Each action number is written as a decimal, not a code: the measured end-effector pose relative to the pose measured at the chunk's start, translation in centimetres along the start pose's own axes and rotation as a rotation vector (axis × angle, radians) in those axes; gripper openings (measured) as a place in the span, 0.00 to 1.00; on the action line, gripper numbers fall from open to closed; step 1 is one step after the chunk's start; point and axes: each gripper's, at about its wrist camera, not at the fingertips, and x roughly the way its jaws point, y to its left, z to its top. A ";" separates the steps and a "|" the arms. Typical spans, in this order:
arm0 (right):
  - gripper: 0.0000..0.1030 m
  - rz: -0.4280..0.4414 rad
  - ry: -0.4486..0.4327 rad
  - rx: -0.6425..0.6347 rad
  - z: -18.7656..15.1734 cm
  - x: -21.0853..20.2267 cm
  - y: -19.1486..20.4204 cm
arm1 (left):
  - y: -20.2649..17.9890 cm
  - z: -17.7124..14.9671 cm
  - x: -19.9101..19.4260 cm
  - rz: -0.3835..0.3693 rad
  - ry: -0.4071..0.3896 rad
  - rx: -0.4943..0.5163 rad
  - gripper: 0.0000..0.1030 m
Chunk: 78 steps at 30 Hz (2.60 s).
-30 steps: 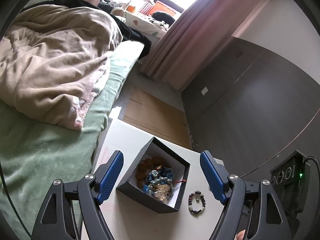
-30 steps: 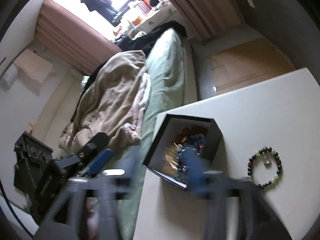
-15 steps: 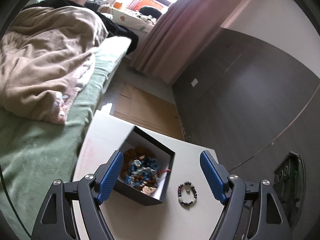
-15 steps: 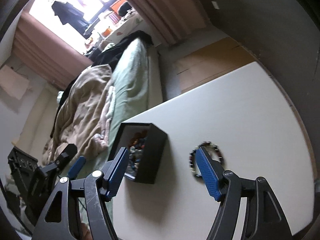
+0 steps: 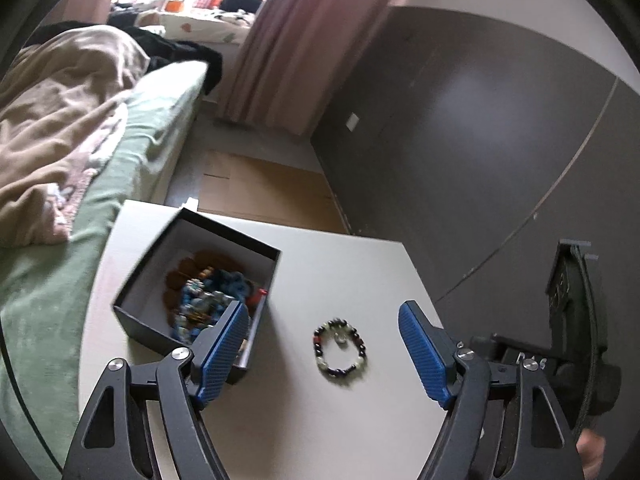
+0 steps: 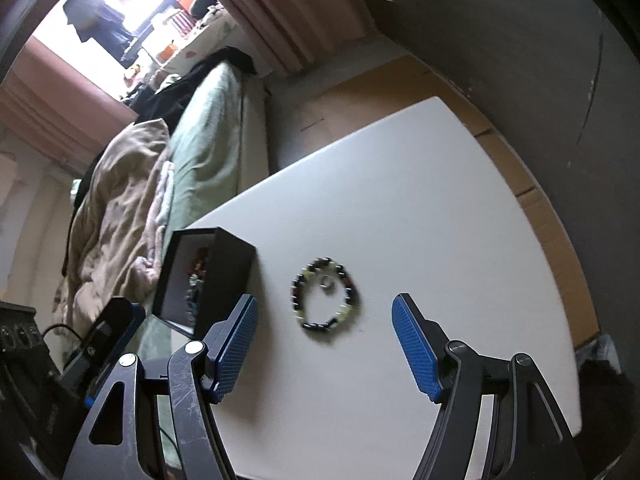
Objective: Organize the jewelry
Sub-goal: 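Close the left tool on the black-and-green beaded bracelet, then carry the bracelet into the box with the left tool while the right tool grasps the silver ring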
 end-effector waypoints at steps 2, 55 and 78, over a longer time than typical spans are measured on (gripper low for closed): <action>0.68 -0.008 0.001 0.006 0.1 -0.2 -0.6 | -0.5 -0.3 0.6 -0.003 0.012 0.009 0.72; 0.68 -0.024 0.022 0.116 1.1 -0.8 -4.6 | -2.4 -3.6 7.6 0.133 0.180 0.150 0.07; 0.46 -0.002 0.119 0.009 0.2 4.8 0.5 | 1.1 1.4 1.8 0.015 0.017 0.003 0.07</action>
